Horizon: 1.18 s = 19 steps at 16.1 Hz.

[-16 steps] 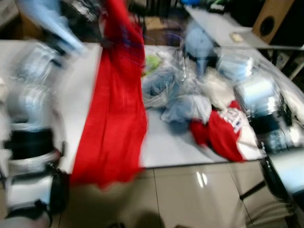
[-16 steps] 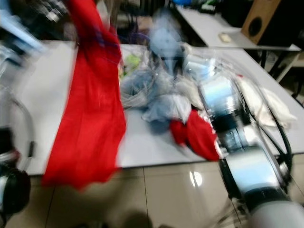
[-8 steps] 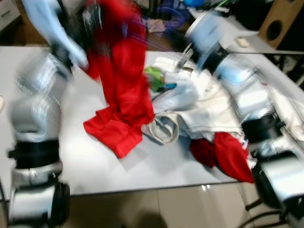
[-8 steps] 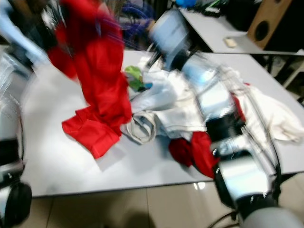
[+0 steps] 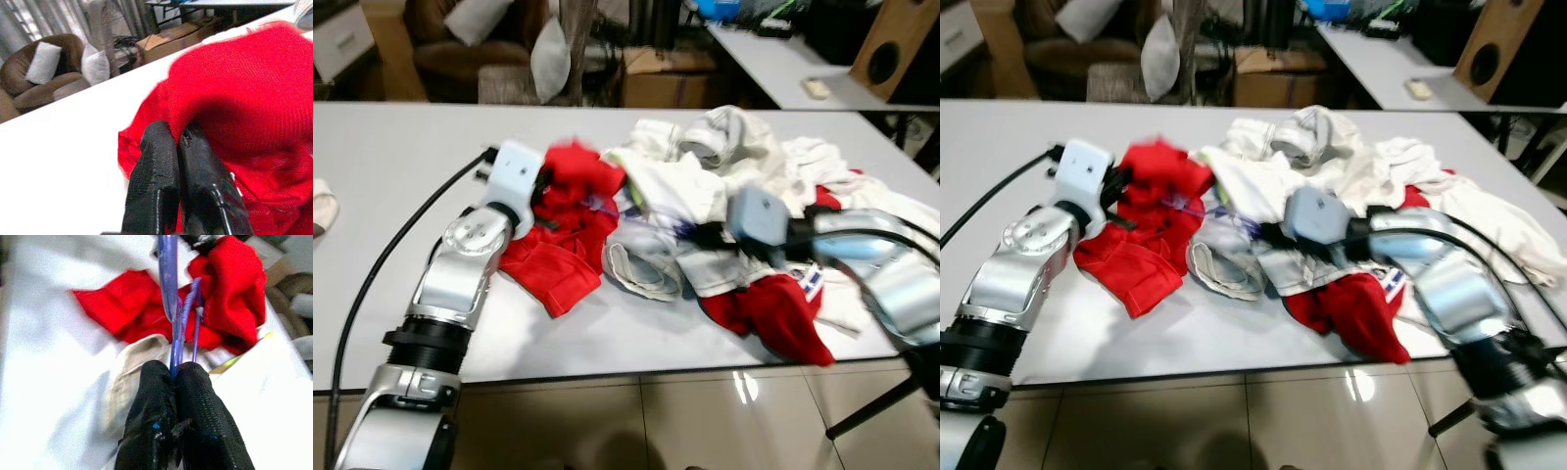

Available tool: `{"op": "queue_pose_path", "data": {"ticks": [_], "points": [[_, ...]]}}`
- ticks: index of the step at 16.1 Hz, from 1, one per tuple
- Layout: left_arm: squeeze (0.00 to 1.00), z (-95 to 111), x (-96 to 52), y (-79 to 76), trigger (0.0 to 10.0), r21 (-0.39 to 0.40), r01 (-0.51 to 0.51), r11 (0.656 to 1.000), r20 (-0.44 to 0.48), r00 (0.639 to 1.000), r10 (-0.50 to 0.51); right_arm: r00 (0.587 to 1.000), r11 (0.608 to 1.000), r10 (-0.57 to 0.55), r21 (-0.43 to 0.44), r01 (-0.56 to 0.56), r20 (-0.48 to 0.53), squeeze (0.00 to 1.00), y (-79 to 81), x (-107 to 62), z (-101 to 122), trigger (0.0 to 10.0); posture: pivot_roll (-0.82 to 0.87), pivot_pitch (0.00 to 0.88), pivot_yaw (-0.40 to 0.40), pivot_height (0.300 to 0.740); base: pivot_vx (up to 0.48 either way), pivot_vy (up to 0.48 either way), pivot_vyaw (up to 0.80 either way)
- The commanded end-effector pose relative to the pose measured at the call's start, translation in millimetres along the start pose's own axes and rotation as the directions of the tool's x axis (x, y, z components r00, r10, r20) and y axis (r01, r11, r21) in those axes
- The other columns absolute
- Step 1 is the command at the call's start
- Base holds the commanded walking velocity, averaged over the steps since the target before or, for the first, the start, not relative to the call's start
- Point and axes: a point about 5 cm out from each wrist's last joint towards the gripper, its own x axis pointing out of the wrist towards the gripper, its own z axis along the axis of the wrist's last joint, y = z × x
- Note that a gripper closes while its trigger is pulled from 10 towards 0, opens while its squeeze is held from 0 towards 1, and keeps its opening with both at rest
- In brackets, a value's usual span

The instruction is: Hang hanger

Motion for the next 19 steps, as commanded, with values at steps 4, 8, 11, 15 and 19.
{"op": "queue_pose_path", "data": {"ticks": [4, 8, 11, 15, 19], "points": [[0.99, -23, 6.1, 10.1, 10.0, 0.026, 0.001, 1.0, -0.081, 0.997, 0.001, 1.0, 0.999, 0.028, 0.02, -0.028, 0.008, 0.0, -6.3, -37.1, 26, 10.0, -0.11, 0.0, -0.005, 0.74, 0.0, 0.0, 0.0], [1.0, -47, -8.2, 3.8, 10.0, 0.041, 0.163, 0.986, -0.151, 0.976, -0.155, 0.995, 0.997, -0.07, 0.032, 0.068, 0.068, 0.0, -16.5, -66.6, 43, 10.0, -0.1, 0.0, 0.002, 0.74, 0.0, 0.0, 0.0], [1.0, -37, -32.6, 2.8, 10.0, 0.052, 0.319, 0.946, -0.051, 0.947, -0.316, 0.968, 0.97, -0.225, 0.118, 0.212, 0.109, 0.0, -21.8, -72.0, 42, 10.0, -0.1, 0.0, -0.002, 0.74, 0.0, 0.0, 0.0], [1.0, -7, -82.3, 26.0, 10.0, 0.029, 0.492, 0.87, 0.052, 0.869, -0.493, 0.889, 0.864, -0.449, 0.299, 0.406, 0.091, 0.0, -21.6, -57.8, 26, 10.0, -0.08, 0.0, -0.025, 0.74, 0.0, 0.0, 0.0], [1.0, 28, -106.0, 60.2, 10.0, -0.023, 0.494, 0.869, 0.183, 0.857, -0.482, 0.843, 0.749, -0.534, 0.501, 0.434, 0.069, 0.0, -10.2, -47.6, 17, 10.0, -0.08, 0.0, -0.022, 0.74, 0.0, 0.0, 0.0]]}}
